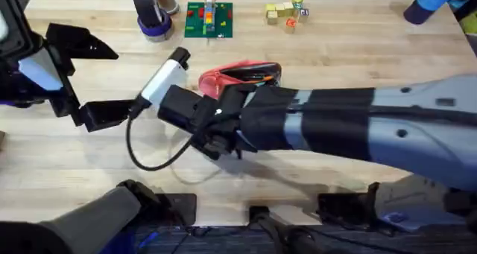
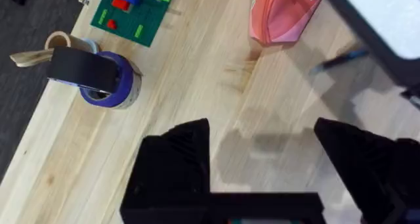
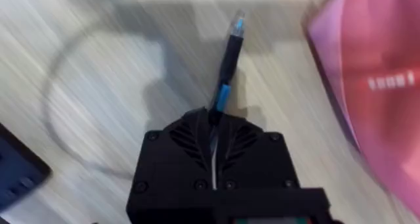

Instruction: Unzip the bag, pick up the pens from the table one at a time and place them inside, then zip the bag closed.

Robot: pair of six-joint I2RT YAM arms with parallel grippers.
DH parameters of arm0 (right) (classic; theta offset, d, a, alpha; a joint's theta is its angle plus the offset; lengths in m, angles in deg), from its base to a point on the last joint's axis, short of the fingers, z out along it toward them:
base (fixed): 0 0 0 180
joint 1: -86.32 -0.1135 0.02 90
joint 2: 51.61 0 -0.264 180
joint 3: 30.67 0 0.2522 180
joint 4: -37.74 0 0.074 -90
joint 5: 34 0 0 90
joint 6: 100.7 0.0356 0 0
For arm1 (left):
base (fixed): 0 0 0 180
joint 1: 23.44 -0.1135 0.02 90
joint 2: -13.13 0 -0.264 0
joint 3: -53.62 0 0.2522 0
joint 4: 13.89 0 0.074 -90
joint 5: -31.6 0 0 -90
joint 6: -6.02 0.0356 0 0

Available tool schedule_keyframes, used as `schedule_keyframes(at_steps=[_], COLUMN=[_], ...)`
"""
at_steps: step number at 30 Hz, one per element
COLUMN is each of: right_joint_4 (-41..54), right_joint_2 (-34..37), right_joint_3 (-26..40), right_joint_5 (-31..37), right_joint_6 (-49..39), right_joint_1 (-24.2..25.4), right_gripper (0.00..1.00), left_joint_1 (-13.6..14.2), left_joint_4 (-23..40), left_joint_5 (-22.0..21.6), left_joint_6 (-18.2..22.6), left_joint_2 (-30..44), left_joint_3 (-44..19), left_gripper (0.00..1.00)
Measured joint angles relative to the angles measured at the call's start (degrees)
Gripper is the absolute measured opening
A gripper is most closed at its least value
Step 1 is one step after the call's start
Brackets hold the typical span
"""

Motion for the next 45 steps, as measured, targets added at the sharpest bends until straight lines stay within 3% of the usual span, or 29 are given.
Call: schedule_keyframes(at_steps=[12, 19, 30, 38, 45], right_joint_4=[4.3, 5.3, 8.5, 13.8, 13.7], right_joint_2=[-14.1, -22.8, -24.2, -24.2, -22.0], right_joint_3=[-1.1, -1.1, -1.1, -1.1, -1.1], right_joint_5=[2.8, 2.8, 3.7, 3.7, 3.7], right_joint_6=[-6.9, -13.3, -43.0, -66.9, -75.2], right_joint_1=[0.4, 7.1, 19.4, 23.1, 24.9], right_gripper=[0.032, 0.032, 0.031, 0.032, 0.032], left_joint_1=[0.0, 0.0, 0.0, 0.0, 0.0], left_joint_4=[0.0, 0.0, 0.0, 0.0, 0.0], left_joint_5=[0.0, 0.0, 0.0, 0.0, 0.0], left_joint_6=[0.0, 0.0, 0.0, 0.0, 0.0], left_joint_2=[0.0, 0.0, 0.0, 0.0, 0.0], left_joint_3=[0.0, 0.0, 0.0, 0.0, 0.0], left_gripper=[0.993, 0.994, 0.993, 0.993, 0.993])
